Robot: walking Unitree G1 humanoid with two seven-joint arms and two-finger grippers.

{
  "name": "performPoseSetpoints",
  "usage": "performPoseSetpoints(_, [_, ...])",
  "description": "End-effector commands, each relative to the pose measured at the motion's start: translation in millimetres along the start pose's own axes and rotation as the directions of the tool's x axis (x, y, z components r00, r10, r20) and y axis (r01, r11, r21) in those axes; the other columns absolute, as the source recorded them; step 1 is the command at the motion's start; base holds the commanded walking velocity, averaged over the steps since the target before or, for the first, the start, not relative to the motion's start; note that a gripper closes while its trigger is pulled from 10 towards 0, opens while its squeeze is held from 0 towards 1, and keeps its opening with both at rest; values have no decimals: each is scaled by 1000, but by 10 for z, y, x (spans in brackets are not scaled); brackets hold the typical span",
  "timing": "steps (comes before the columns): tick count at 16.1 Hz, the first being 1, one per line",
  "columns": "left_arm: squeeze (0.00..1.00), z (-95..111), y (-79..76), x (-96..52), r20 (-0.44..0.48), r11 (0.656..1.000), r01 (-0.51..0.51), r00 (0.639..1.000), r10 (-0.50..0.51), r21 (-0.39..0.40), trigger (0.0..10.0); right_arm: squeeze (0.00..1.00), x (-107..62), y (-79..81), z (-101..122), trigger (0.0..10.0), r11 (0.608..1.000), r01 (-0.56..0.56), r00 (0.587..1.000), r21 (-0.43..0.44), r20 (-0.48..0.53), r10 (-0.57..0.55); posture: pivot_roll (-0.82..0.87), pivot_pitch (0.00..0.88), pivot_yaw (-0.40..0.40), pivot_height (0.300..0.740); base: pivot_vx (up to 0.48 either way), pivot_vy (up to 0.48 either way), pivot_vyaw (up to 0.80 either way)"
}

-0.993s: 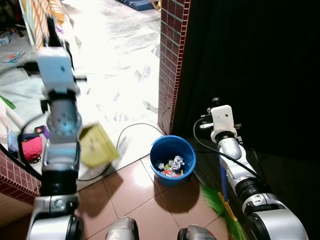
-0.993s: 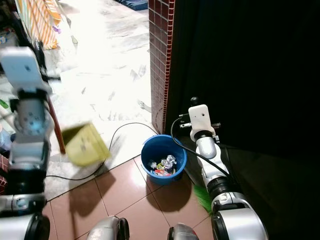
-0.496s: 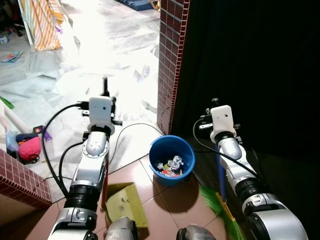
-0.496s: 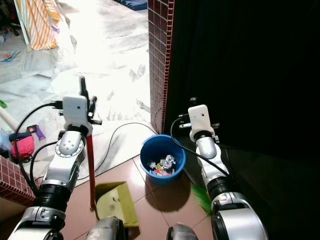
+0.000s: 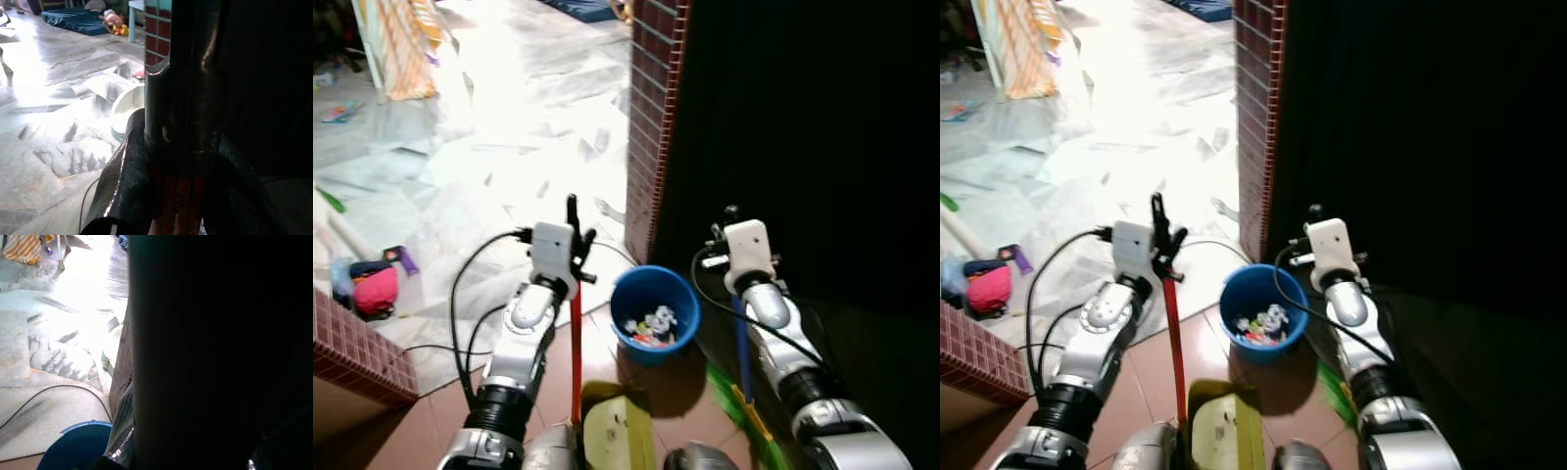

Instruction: Sweep floor

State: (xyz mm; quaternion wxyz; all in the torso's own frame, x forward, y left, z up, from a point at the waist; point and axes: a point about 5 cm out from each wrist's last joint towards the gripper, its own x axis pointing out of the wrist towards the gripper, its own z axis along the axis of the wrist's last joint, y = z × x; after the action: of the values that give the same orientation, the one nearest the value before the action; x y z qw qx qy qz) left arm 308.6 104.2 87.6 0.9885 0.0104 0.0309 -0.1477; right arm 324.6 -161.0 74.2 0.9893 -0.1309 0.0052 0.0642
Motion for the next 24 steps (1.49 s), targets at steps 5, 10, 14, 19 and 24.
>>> performPoseSetpoints(5, [0, 105, -2, 13, 37, 999, 29, 999, -30, 33, 10000, 0, 31, 179, 287, 10000, 995, -80, 989, 67, 133, 71, -52, 86, 19, 740, 0, 480, 781])
performPoseSetpoints(10, [0, 121, -44, 14, 60, 999, 13, 998, -16, 53, 10000, 0, 4, 324, 321, 10000, 985, -148, 980, 93, 150, 133, -49, 69, 17, 740, 0, 192, 606])
performPoseSetpoints(14, [0, 133, -65, 36, 75, 996, 15, 997, -21, 83, 10000, 0, 8, 387, 348, 10000, 979, -174, 975, 104, 155, 157, -43, 55, 16, 740, 0, 0, 0])
performPoseSetpoints(19, [0, 165, -96, 77, 83, 996, 16, 996, -24, 89, 10000, 0, 9, 422, 378, 10000, 976, -188, 971, 109, 167, 169, -47, 59, 22, 740, -290, 0, 0])
performPoseSetpoints(24, [0, 160, -135, 85, 83, 996, 22, 996, -30, 88, 10000, 0, 12, 438, 399, 10000, 973, -203, 967, 106, 178, 182, -48, 66, 21, 740, -319, 0, 0])
